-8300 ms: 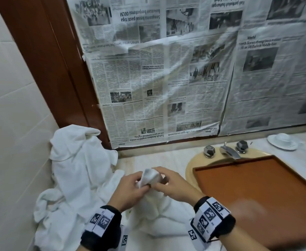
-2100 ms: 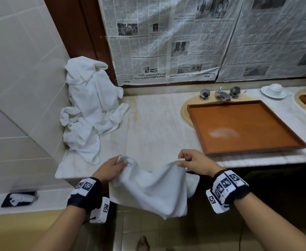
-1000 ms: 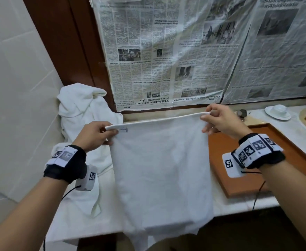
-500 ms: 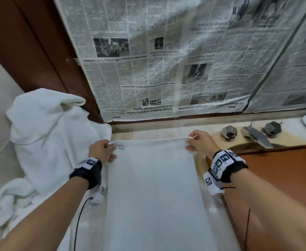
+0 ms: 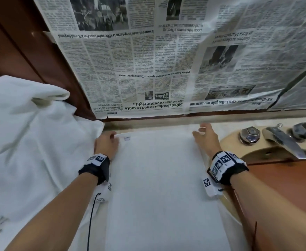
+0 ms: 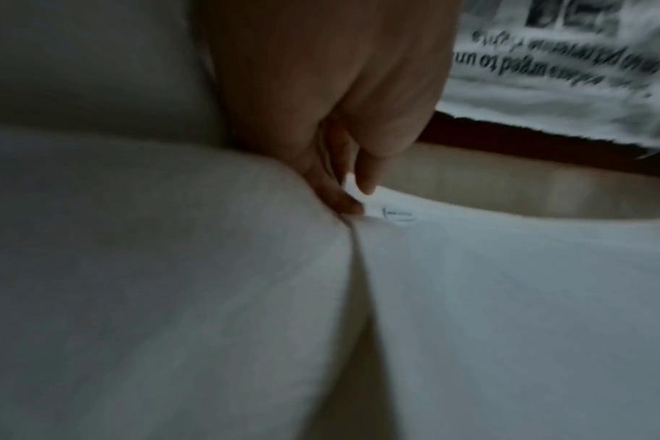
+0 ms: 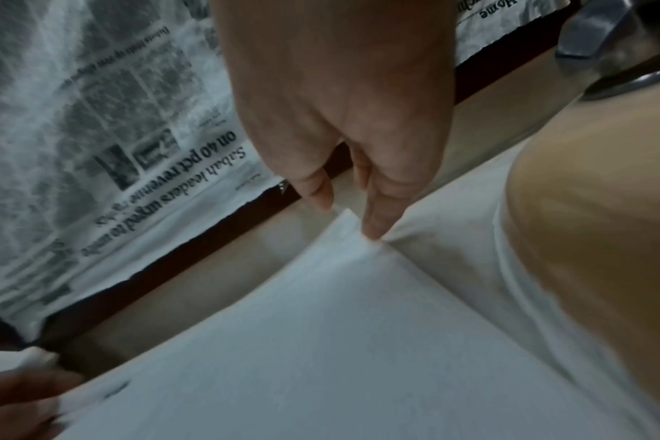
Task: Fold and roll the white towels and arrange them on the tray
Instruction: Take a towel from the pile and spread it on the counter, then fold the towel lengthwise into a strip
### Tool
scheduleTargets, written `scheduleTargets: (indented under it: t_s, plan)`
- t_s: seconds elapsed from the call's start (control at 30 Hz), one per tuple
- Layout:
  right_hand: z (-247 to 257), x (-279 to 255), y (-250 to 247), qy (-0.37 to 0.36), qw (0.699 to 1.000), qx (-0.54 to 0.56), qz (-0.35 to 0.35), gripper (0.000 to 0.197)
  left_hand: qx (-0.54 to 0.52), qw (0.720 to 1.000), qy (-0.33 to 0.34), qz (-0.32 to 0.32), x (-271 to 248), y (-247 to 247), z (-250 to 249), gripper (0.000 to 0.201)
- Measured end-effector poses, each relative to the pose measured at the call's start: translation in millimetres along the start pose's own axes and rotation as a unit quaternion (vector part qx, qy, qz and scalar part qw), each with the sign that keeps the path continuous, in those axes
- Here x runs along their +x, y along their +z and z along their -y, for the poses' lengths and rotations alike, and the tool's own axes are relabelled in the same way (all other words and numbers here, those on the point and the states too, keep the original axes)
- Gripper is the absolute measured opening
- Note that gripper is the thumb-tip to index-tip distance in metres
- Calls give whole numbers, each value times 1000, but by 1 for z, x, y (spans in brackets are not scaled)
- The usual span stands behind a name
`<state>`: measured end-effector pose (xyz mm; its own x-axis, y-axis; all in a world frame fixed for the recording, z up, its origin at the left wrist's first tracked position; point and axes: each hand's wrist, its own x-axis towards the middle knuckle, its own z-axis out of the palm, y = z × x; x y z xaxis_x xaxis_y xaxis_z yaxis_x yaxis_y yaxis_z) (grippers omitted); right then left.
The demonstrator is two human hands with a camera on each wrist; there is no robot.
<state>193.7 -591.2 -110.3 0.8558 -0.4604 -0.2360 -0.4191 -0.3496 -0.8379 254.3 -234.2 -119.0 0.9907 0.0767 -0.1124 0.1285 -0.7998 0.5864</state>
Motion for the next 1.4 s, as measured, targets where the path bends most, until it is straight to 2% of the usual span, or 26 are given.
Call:
scheduleTargets:
  t_s: [0.07,0.13,0.2,0.3,0.37,0.5,0.57,0.7,0.77,0.9,1.1,1.23,1.3,1.4]
  plan:
    - [-3,-23,0,-47,999,-13,-7,37,-34,997,53,-36,-19,0,1,43]
    - [-14,-53,4,-126,988,-88,15,37,-37,988,141,-56,-52,5,5,44]
    - [-31,-79,10,-172,967,-173,75,43,-9,981,193,-4,-91,17,12,48]
    - [-52,-103,15,-163,930,-296,147,58,83,977,170,97,-133,34,21,66]
    - [-57,-107,16,-164,909,-351,155,64,118,975,161,101,-139,40,25,76]
    - [-46,-113,13,-147,922,-321,156,64,129,977,131,109,-136,37,16,78]
    - [-42,-125,7,-140,945,-272,117,60,127,977,122,120,-135,36,5,65]
    - [-49,-166,-13,-101,957,-270,25,46,100,971,183,120,-128,41,-37,52]
    - [-57,-185,-19,-75,951,-301,-1,41,87,965,212,131,-119,53,-66,50]
    - [-72,-201,-19,-76,932,-353,-26,27,80,958,215,171,-90,89,-121,50]
    - [-68,-185,-13,-129,910,-390,-44,37,110,953,199,202,-61,126,-163,49]
    - [-62,-169,-8,-147,912,-381,-28,37,90,964,177,177,-44,123,-154,44]
    - [-61,-160,-5,-147,913,-381,-17,36,102,969,157,160,-40,114,-136,44]
    - [-55,-145,2,-152,912,-381,-7,36,140,964,149,169,-39,100,-105,46]
